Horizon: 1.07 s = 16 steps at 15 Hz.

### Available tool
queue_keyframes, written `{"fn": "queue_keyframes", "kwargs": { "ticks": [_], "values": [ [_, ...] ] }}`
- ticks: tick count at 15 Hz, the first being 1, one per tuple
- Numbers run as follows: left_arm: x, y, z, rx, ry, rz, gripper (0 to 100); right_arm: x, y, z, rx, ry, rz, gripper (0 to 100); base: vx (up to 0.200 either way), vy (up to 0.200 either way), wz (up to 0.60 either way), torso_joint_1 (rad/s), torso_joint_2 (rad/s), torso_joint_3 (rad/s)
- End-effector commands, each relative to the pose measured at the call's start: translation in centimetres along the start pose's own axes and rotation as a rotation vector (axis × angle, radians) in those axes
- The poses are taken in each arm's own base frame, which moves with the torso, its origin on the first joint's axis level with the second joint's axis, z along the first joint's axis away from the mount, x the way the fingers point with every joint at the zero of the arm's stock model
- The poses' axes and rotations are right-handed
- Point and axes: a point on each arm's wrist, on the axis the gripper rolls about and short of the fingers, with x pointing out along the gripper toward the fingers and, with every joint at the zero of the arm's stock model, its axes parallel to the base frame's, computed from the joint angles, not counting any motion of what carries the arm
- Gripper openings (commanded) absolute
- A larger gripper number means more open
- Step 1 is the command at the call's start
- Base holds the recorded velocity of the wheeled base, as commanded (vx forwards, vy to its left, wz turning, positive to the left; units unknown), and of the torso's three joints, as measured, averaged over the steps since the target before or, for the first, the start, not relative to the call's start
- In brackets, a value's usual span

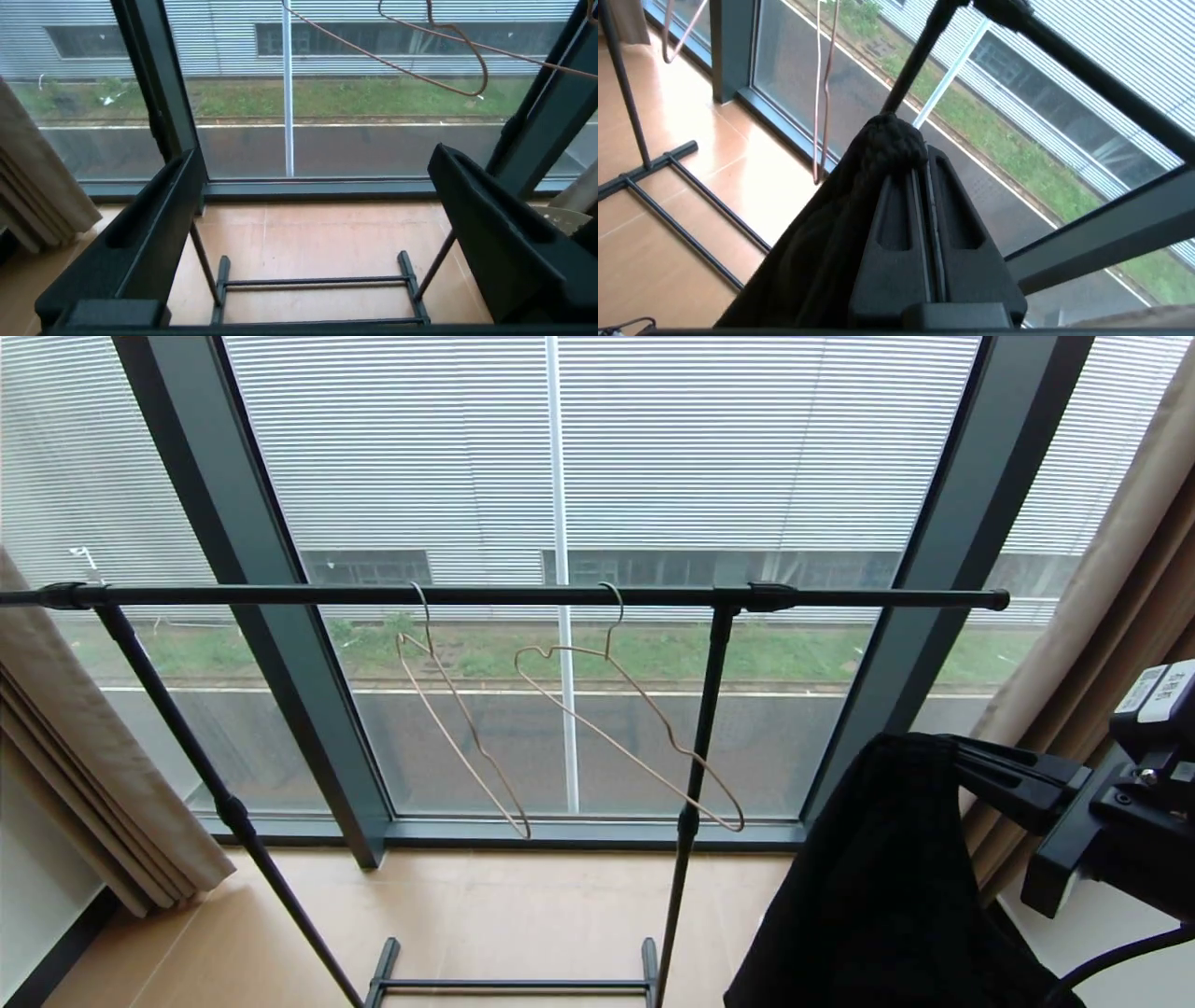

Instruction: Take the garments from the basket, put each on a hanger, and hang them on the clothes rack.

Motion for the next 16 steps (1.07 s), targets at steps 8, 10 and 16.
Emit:
{"fn": "queue_keyframes", "kwargs": {
  "ticks": [8, 10, 16],
  "values": [
    [-0.02, -0.09, 0.01, 0.005, 0.000, -0.039, 100, -1.12, -0.20, 0.53, -0.003, -0.043, -0.019, 0, 0.000, 0.175, 0.00, 0.003, 0.00, 0.002],
    [-0.02, -0.10, 0.00, 0.006, 0.001, -0.041, 100, -1.34, -0.16, 0.45, -0.003, -0.044, -0.021, 0, 0.000, 0.200, 0.00, -0.010, 0.00, 0.002],
    [-0.03, -0.10, 0.04, 0.006, 0.000, -0.041, 100, -1.44, -0.28, 0.67, -0.003, -0.055, -0.027, 0, -0.200, 0.000, 0.00, 0.005, 0.00, 0.002]
  ]
}}
